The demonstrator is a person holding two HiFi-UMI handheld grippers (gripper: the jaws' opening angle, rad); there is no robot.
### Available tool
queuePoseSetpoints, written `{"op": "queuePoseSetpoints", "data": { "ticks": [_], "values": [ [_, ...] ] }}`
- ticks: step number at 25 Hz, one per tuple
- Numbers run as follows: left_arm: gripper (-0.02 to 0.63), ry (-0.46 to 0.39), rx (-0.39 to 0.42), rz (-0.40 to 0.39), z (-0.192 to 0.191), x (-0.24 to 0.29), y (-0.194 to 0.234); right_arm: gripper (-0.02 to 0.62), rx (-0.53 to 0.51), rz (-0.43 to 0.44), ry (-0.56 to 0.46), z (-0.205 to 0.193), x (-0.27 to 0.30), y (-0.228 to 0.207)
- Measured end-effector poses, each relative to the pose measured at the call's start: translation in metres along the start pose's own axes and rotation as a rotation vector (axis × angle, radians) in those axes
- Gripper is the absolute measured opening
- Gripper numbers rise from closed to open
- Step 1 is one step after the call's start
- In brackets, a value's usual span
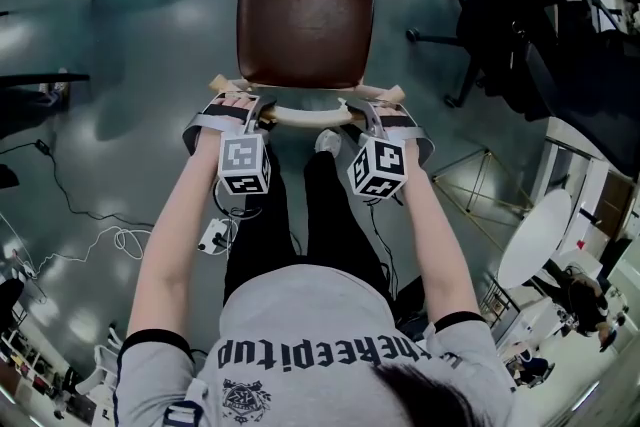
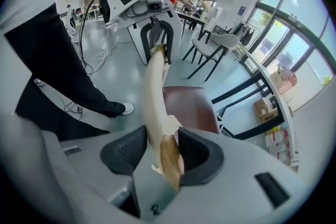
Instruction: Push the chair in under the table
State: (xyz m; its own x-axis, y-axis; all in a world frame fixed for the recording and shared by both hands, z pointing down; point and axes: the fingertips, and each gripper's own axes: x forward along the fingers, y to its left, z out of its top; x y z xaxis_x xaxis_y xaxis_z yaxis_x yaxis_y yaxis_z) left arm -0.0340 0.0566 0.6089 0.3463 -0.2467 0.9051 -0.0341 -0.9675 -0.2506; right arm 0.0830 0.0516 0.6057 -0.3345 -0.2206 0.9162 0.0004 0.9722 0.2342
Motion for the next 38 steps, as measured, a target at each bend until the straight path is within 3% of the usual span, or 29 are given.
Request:
{"op": "queuePoseSetpoints", "data": {
  "ticks": [7, 14, 26, 38],
  "values": [
    [0.192, 0.004, 0.0, -0.054, 0.0, 0.002, 0.005, 0.196, 0.027, -0.017, -0.023, 0.0, 0.0, -0.007],
    [0.195, 0.036, 0.018, 0.007, -0.007, 0.01, 0.032, 0.202, 0.065, -0.066, -0.03, 0.001, 0.007, -0.033],
    [0.195, 0.031, 0.04, -0.037, -0.012, 0.016, 0.06, 0.206, 0.069, -0.072, -0.049, 0.002, 0.014, -0.061],
    [0.193, 0.014, 0.066, -0.019, -0.016, 0.022, 0.086, 0.213, 0.099, -0.111, -0.034, 0.003, 0.021, -0.086]
  ]
}}
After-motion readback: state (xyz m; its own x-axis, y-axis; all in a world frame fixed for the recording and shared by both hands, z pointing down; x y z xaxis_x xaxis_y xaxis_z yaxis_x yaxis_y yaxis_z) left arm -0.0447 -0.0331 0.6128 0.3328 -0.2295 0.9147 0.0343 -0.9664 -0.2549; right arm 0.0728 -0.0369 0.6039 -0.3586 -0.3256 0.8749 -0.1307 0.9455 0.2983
